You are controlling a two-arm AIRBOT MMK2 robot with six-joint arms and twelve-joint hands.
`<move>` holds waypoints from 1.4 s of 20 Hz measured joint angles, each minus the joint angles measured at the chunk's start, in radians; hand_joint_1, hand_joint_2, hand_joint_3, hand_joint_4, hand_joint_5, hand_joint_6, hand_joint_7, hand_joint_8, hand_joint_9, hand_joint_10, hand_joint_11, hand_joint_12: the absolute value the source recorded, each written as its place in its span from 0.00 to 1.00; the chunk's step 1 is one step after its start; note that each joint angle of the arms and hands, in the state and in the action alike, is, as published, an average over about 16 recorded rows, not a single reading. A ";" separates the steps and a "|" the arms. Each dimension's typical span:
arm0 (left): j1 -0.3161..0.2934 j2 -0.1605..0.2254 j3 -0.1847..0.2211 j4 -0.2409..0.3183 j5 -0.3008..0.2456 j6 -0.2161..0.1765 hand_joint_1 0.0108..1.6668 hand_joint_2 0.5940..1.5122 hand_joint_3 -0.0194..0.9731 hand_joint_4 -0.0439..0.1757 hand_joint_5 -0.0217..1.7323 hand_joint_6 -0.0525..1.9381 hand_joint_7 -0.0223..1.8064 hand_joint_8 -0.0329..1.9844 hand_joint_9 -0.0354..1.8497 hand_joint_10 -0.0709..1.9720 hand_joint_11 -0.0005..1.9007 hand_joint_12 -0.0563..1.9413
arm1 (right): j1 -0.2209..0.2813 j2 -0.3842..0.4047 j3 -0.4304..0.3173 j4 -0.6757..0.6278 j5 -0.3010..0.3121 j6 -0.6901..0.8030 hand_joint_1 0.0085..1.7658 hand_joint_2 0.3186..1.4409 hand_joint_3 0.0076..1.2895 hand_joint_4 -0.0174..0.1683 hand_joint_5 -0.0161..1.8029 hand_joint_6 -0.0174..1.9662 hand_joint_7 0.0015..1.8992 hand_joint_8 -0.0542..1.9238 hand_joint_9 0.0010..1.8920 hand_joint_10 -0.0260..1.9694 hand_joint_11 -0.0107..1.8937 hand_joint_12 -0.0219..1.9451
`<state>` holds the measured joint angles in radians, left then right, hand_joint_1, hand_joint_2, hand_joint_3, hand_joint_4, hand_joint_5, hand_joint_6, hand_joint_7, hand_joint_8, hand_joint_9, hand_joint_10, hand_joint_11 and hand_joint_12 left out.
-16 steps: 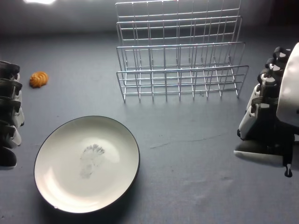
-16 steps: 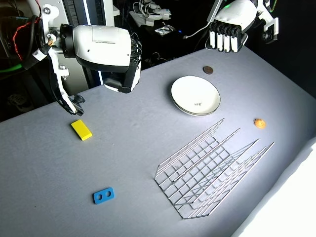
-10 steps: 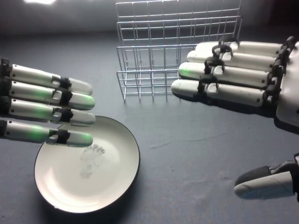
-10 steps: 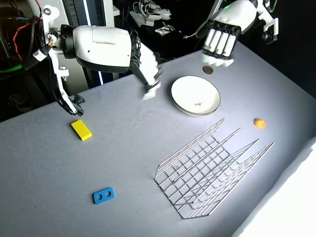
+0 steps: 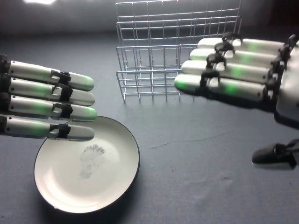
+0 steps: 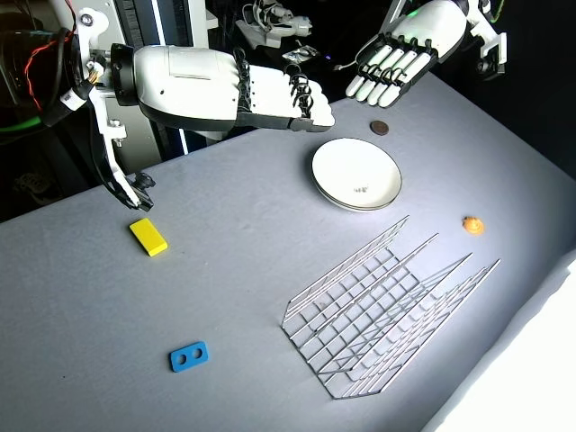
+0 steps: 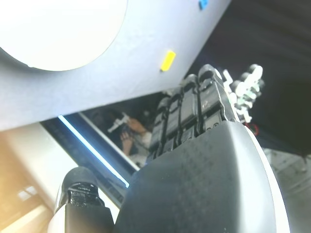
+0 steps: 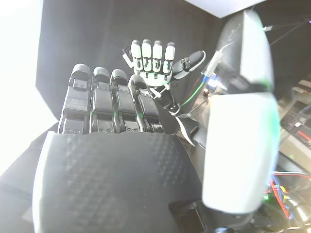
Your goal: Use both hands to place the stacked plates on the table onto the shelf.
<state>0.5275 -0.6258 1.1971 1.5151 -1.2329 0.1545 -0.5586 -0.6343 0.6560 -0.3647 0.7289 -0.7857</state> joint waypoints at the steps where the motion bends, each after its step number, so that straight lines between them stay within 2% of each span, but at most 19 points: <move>1: -0.001 0.000 0.000 -0.001 -0.001 -0.002 0.01 0.48 0.05 0.19 0.03 0.02 0.02 0.01 0.03 0.04 0.01 0.02 | 0.003 0.000 0.000 0.005 -0.010 0.005 0.46 0.57 0.01 0.10 0.02 0.02 0.01 0.04 0.01 0.02 0.01 0.01; 6: -0.013 0.000 0.000 0.003 -0.007 -0.017 0.01 0.49 0.04 0.19 0.03 0.03 0.02 0.01 0.03 0.04 0.01 0.02 | 0.021 -0.002 0.000 0.019 -0.068 0.038 0.64 0.57 0.01 0.09 0.02 0.02 0.01 0.03 0.01 0.02 0.02 0.03; 12: -0.049 -0.001 -0.011 0.037 -0.013 -0.046 0.01 0.50 0.04 0.19 0.03 0.03 0.02 0.01 0.03 0.04 0.01 0.02 | 0.043 -0.003 0.002 -0.025 -0.133 0.098 0.66 0.61 0.01 0.09 0.02 0.02 0.01 0.03 0.01 0.02 0.02 0.04; 17: -0.054 -0.004 -0.021 0.062 -0.013 -0.051 0.01 0.51 0.04 0.19 0.03 0.03 0.02 0.01 0.03 0.04 0.01 0.02 | 0.053 -0.005 0.003 -0.068 -0.158 0.134 0.66 0.63 0.01 0.09 0.02 0.02 0.01 0.03 0.01 0.02 0.02 0.04; 22: -0.014 -0.010 -0.024 0.084 -0.012 -0.037 0.01 0.51 0.04 0.19 0.03 0.03 0.02 0.01 0.03 0.04 0.01 0.02 | 0.057 -0.006 0.005 -0.102 -0.165 0.156 0.65 0.64 0.01 0.09 0.02 0.02 0.01 0.03 0.01 0.02 0.02 0.02; 28: 0.081 -0.023 -0.010 0.107 0.015 -0.008 0.01 0.52 0.04 0.19 0.03 0.03 0.02 0.01 0.03 0.04 0.01 0.02 | 0.057 -0.007 0.005 -0.103 -0.166 0.148 0.65 0.63 0.01 0.09 0.02 0.02 0.01 0.03 0.01 0.02 0.02 0.02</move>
<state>0.6088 -0.6493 1.1872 1.6225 -1.2181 0.1464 -0.5018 -0.6412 0.6609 -0.4679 0.5628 -0.6376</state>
